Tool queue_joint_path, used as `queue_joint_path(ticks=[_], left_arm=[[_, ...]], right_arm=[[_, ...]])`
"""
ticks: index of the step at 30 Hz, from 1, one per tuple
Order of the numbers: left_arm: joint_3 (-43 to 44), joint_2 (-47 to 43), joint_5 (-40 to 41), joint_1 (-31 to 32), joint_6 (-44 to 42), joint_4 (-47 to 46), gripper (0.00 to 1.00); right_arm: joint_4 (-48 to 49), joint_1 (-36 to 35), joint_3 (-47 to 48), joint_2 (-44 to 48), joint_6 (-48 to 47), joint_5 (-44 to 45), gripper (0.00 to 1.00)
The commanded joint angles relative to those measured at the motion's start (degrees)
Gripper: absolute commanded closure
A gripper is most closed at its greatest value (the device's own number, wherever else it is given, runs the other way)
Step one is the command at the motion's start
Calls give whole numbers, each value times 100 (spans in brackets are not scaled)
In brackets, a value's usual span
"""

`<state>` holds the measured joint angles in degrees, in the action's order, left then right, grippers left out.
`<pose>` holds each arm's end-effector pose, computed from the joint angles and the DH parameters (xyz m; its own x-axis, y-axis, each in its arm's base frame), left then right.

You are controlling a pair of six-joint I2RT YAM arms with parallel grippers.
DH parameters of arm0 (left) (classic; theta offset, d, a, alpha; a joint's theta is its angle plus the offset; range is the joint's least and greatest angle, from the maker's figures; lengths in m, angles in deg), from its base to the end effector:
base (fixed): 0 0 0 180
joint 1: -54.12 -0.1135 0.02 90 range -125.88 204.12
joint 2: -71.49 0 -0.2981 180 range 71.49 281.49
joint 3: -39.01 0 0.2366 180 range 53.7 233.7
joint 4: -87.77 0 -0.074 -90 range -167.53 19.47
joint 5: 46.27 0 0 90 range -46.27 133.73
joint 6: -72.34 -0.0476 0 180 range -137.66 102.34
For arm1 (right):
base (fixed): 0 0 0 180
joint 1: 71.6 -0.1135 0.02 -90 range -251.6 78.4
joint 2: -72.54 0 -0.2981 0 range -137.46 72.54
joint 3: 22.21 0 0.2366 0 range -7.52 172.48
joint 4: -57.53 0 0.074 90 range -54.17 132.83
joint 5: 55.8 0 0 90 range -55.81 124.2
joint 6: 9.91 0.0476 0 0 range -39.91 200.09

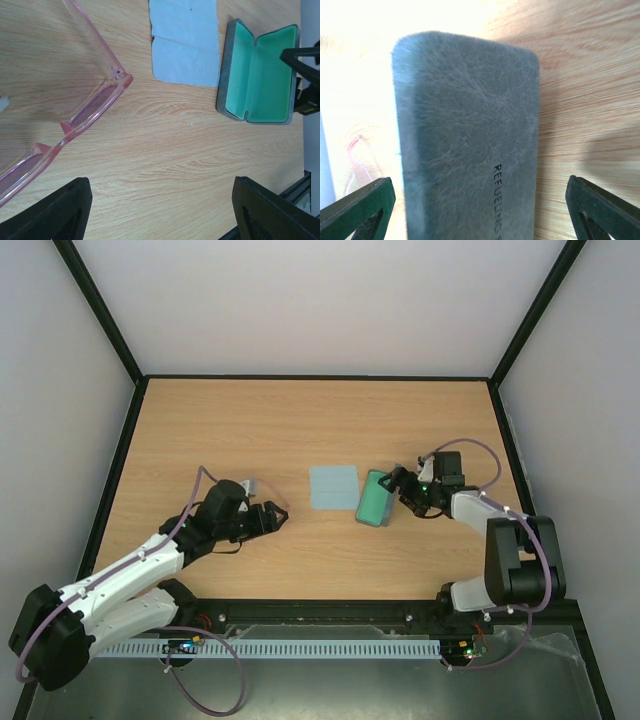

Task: Organize the sunglasses
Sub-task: Place the sunglasses case at the center of the board, then adjust the sunglasses case at the center of the board.

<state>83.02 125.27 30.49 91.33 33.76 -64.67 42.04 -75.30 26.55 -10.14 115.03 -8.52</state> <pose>0.1310 -0.1131 0.2409 -0.8747 -0.2913 -0.3873 0.0800 0.7015 -0.7082 0.2467 0.0483 0.1944 -0.9006 0.3634 -0.2383 0.0341 0.6057 0.7950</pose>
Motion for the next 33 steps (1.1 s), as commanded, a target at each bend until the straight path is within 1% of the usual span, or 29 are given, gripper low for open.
queue_joint_path(ticks=[1, 3, 5, 6, 10, 12, 13, 14, 15, 17, 20, 23, 25, 29, 33], left_arm=[[260, 83, 34, -46, -119, 190, 18], [299, 112, 52, -55, -170, 199, 13], [350, 129, 95, -77, -221, 243, 3], [375, 138, 115, -94, -253, 277, 1], [497, 177, 141, -188, -355, 414, 0], [510, 160, 151, -218, -368, 435, 0], [519, 159, 154, -228, -365, 443, 1], [517, 152, 161, -246, -369, 453, 1], [515, 132, 175, -261, -372, 454, 1], [491, 71, 193, -284, -350, 454, 0], [429, -69, 195, -299, -345, 452, 0], [399, -195, 214, -315, -354, 507, 1], [399, -267, 231, -340, -367, 582, 0], [357, -455, 234, -439, -399, 692, 1], [284, -543, 178, -554, -439, 742, 0]], right_arm=[[-1044, 13, 401, 689, -396, 952, 5], [-1495, -41, 583, 1058, -499, 1376, 5], [-1816, -153, 744, 1395, -527, 1683, 7], [-1960, -257, 814, 1557, -519, 1806, 9], [-2386, -1027, 1104, 2144, -261, 2249, 19], [-2465, -1694, 1251, 2294, -48, 2430, 25], [-2493, -2023, 1343, 2313, 38, 2528, 29], [-2528, -2322, 1429, 2305, 106, 2674, 37], [-2538, -2598, 1502, 2282, 240, 2783, 41], [-2558, -3174, 1660, 2162, 421, 3023, 46], [-2646, -4044, 1847, 1693, 510, 3535, 47], [-2537, -4635, 1804, 1104, 580, 3843, 48], [-2383, -4795, 1681, 769, 633, 3970, 51], [-2053, -4864, 1454, 202, 658, 4103, 52], [-2033, -4862, 1463, -95, 608, 4645, 52]])
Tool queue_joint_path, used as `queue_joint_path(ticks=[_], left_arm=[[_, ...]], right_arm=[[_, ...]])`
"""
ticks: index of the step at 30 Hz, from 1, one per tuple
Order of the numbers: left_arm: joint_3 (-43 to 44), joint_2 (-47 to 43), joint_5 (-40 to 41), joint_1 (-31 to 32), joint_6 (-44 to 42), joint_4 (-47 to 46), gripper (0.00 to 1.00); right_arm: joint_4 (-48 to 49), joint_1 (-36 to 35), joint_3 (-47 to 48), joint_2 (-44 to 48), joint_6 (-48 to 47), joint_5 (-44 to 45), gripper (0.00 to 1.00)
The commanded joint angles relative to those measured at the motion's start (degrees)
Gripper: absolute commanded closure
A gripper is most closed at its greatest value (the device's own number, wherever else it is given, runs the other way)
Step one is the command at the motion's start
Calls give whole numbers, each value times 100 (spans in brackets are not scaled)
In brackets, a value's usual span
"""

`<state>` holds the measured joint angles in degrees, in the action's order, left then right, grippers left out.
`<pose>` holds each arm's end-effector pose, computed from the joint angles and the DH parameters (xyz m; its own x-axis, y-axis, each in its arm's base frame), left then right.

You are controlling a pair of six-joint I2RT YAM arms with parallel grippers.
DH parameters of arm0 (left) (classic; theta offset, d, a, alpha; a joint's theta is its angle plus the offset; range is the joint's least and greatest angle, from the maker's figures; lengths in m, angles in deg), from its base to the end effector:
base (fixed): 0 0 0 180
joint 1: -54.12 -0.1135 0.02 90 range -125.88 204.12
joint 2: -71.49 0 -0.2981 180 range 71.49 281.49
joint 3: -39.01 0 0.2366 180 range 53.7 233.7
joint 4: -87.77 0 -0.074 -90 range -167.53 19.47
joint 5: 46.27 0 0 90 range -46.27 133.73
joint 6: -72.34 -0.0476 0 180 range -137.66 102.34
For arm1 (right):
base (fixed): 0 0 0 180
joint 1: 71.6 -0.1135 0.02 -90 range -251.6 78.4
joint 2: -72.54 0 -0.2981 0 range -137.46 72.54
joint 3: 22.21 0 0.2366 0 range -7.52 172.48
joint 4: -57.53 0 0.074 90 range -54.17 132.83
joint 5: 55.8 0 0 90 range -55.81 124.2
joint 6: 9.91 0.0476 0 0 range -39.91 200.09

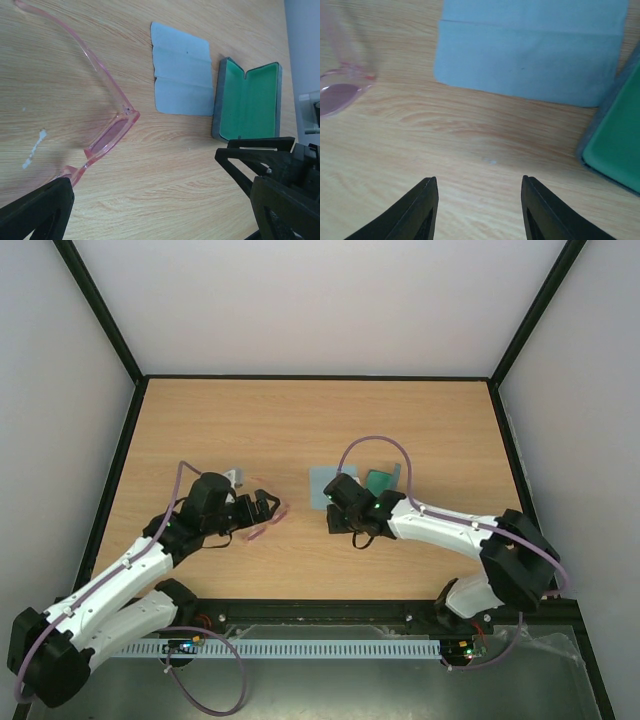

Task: Organize the sunglasses
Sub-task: Adjust the sunglasses case at the center of the board.

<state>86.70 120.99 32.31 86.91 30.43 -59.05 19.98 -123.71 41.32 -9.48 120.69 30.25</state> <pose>0.1309 -0.0955 0.2635 -0.8185 -0.3404 -0.4627 0.0869 0.7228 -0.6855 0.1638 0.2158 0.2329 -0.9145 -0.1180 -0.3870 -0.2842 0.8681 0.4069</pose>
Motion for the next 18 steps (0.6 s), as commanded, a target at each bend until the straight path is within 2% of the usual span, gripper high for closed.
queue_joint_path(ticks=[1, 9, 18], left_arm=[[-104, -131, -15, -136, -114, 174, 0], [-163, -82, -93, -191, -129, 81, 0], [-182, -117, -160, -195, -165, 50, 1]], right_arm=[[160, -22, 23, -264, 4, 885, 52], [401, -21, 360, -1106, -128, 943, 54], [454, 202, 559, -1529, -267, 970, 60]])
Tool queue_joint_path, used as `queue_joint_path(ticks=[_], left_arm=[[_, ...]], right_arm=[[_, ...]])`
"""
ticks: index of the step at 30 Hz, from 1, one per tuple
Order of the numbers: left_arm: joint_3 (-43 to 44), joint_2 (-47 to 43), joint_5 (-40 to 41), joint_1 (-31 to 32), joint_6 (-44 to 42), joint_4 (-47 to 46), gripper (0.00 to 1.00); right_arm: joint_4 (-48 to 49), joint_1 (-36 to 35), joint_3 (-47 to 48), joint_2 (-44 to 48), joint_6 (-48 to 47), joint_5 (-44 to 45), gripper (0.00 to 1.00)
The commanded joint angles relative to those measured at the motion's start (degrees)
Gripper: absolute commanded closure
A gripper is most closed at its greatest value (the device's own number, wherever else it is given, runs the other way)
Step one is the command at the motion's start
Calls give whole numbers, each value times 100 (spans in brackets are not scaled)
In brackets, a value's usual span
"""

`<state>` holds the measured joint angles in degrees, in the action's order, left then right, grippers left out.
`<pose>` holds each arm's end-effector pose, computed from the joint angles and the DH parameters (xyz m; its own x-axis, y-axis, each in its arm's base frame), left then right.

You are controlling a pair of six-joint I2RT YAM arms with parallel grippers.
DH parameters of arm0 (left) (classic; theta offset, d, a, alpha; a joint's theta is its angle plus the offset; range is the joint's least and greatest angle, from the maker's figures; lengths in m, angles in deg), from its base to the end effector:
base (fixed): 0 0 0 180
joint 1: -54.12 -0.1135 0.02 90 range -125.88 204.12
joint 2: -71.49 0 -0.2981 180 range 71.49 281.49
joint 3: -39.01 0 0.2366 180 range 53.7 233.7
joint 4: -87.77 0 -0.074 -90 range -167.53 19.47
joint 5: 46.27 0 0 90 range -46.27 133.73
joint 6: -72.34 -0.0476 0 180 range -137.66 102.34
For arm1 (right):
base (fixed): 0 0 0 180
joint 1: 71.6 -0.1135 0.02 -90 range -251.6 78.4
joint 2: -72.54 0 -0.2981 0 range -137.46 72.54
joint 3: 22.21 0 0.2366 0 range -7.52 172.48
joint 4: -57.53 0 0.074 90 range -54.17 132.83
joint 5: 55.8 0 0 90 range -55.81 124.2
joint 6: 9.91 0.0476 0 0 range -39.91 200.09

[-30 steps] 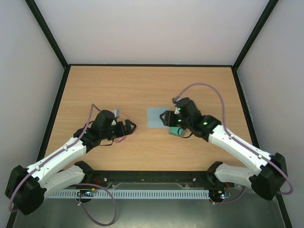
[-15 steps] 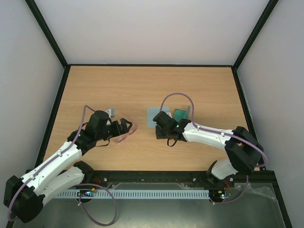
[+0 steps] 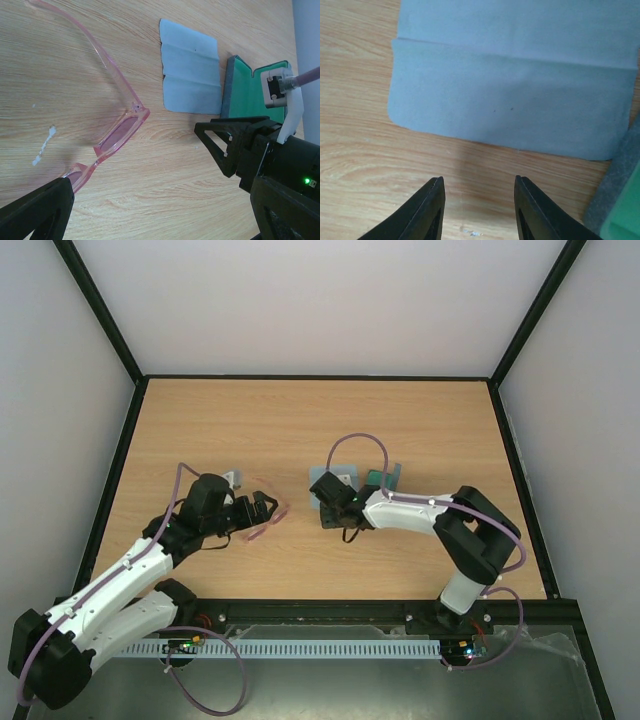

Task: Organize the sunglasses
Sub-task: Adjust the sunglasses case at the center of the board.

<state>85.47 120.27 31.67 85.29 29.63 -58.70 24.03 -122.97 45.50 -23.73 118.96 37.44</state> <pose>0.1298 -0.0901 0.2575 -0.8183 -0.3448 -0.4599 0.0734 0.7308 -0.6786 0.2002 0.2462 0.1893 -0.9085 -0.1332 -0.3961 -0.2483 0.9345 0.2552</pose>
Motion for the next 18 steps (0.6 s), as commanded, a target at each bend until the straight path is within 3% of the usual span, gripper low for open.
queue_joint_path(ticks=[1, 18], left_arm=[[-70, -56, -100, -33, -88, 15, 1], [-89, 1, -174, -37, -88, -90, 0]], right_arm=[[41, 140, 112, -94, -97, 254, 60], [-121, 232, -827, 629, 35, 509, 60]])
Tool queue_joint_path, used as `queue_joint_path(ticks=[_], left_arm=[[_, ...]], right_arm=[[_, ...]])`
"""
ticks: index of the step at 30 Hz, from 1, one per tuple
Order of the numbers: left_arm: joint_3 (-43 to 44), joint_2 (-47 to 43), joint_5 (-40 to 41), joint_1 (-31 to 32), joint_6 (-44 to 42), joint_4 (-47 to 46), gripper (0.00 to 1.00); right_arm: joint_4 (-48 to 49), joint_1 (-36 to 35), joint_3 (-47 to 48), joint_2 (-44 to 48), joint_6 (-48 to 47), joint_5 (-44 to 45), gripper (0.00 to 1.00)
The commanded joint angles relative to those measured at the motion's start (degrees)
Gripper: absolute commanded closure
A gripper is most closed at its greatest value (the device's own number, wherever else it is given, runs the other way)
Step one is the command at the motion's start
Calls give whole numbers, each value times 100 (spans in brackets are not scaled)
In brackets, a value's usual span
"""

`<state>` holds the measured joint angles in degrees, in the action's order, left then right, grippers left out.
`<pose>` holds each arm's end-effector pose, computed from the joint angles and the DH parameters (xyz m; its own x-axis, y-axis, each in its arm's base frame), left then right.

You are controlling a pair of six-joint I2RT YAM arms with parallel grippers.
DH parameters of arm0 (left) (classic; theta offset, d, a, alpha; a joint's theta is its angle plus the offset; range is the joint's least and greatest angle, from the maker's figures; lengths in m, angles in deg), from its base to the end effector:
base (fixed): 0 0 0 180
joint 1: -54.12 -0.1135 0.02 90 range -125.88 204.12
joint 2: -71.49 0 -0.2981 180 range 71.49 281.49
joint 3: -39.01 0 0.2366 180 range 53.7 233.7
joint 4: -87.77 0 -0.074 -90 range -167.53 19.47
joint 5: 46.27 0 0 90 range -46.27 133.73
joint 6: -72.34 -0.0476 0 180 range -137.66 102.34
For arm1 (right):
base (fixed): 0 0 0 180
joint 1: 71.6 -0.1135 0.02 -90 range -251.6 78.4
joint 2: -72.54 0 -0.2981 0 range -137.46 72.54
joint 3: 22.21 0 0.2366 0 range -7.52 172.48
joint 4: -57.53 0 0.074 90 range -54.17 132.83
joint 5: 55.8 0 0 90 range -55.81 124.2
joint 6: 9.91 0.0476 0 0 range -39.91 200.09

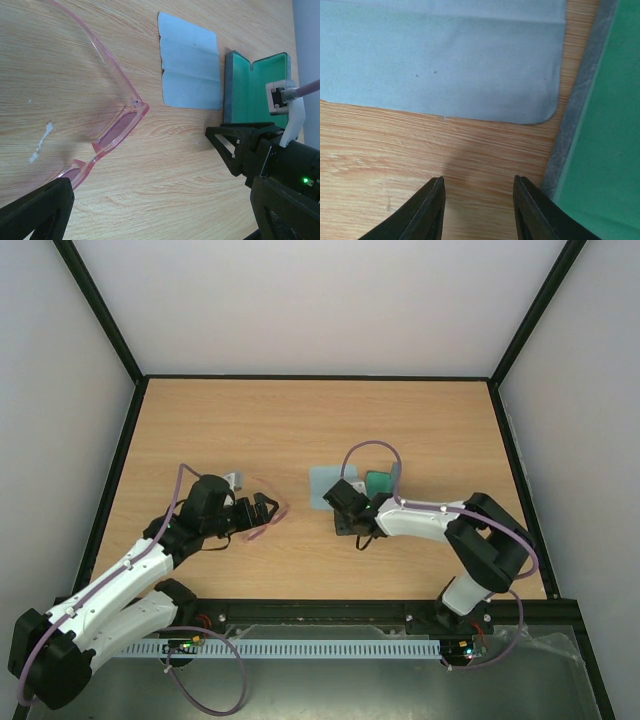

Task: Organize the sunglasses
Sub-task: Adjust the sunglasses case at the center of the board.

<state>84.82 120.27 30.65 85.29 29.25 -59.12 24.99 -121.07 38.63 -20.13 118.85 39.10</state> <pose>0.1289 -0.0905 0.2546 -0.8267 -0.3313 -0.4548 0.0833 0.7273 -0.6813 0.1899 0.2158 0.1770 -0.9159 -0.1114 -0.3855 -0.2050 0.9558 0.2108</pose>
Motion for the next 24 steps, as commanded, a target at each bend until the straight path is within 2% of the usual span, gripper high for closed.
queue_joint_path(ticks=[1, 14, 19, 21, 24], left_arm=[[-23, 10, -78, -33, -44, -47, 0], [8, -23, -80, -40, -69, 14, 1], [9, 21, -113, -45, -71, -32, 0], [23, 25, -131, -39, -85, -25, 0], [-5, -19, -128, -41, -86, -30, 0]], right_arm=[[-245, 76, -173, 329, 37, 366, 60], [-510, 691, -710, 1044, -148, 464, 59], [-622, 845, -684, 1040, -66, 478, 59], [-574, 963, -799, 1101, 38, 422, 54], [-456, 1119, -1003, 1321, 240, 307, 53]])
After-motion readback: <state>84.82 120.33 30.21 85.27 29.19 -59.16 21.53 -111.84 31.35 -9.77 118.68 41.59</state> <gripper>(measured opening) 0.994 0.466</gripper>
